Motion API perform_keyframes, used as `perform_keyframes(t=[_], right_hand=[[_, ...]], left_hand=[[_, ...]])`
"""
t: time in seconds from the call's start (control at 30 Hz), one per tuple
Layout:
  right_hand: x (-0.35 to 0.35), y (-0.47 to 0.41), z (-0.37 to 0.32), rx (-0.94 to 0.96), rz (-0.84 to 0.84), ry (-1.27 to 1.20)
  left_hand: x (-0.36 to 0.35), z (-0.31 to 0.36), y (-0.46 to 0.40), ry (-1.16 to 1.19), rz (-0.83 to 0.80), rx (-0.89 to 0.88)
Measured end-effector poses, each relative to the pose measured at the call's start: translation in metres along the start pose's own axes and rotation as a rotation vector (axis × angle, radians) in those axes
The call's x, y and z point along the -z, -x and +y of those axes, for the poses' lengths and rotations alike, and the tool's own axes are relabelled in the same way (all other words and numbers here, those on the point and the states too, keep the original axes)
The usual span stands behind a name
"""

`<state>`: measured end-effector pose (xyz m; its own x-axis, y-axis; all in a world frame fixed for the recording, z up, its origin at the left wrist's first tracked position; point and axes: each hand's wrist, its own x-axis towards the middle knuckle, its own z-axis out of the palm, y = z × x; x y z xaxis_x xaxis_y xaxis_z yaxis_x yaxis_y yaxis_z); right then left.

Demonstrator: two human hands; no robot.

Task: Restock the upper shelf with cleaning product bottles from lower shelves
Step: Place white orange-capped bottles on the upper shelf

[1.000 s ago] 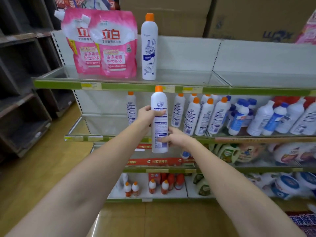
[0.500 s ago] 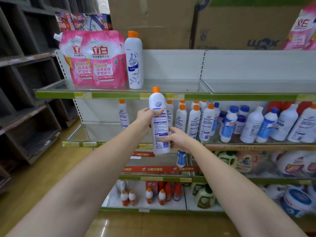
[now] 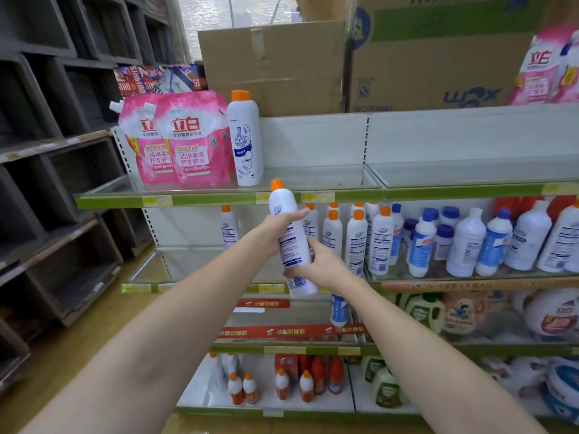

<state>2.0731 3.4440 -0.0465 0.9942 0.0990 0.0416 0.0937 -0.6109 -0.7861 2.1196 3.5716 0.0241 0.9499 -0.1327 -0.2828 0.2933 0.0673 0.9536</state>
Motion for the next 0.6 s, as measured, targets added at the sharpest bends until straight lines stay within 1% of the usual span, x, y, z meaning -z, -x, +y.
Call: perform_keyframes(t=[0.07, 0.1, 0.17, 0.23, 0.3, 0.4, 0.47, 0.53, 0.6], right_hand=[[-0.004, 0.0, -0.009, 0.021, 0.078, 0.285], [-0.007, -0.002, -0.013, 0.038, 0.116, 0.384], [-0.014, -0.004, -0.018, 0.052, 0.143, 0.427], [-0.02, -0.006, -0.02, 0.028, 0.131, 0.373], [-0.023, -0.011, -0.02, 0.0, 0.107, 0.319], [-0.024, -0.019, -0.015, -0.05, 0.019, 0.177], [-0.025, -0.023, -0.012, -0.065, -0.005, 0.037], [-0.023, -0.027, -0.009, -0.042, -0.012, -0.074], [-0.018, -0.027, -0.008, 0.002, -0.078, -0.158]], left_hand=[[-0.002, 0.002, -0.003, 0.039, 0.042, -0.016], [-0.002, 0.002, -0.005, 0.031, 0.091, -0.034], [0.0, 0.003, -0.013, -0.068, 0.22, -0.077], [0.002, 0.007, -0.018, -0.174, 0.294, -0.109], [0.002, 0.013, -0.019, -0.183, 0.289, -0.144], [0.0, 0.025, -0.02, -0.15, 0.273, -0.189], [0.0, 0.029, -0.02, -0.096, 0.218, -0.223], [0.001, 0.033, -0.017, -0.042, 0.122, -0.229], [0.003, 0.037, -0.012, -0.011, 0.04, -0.239]])
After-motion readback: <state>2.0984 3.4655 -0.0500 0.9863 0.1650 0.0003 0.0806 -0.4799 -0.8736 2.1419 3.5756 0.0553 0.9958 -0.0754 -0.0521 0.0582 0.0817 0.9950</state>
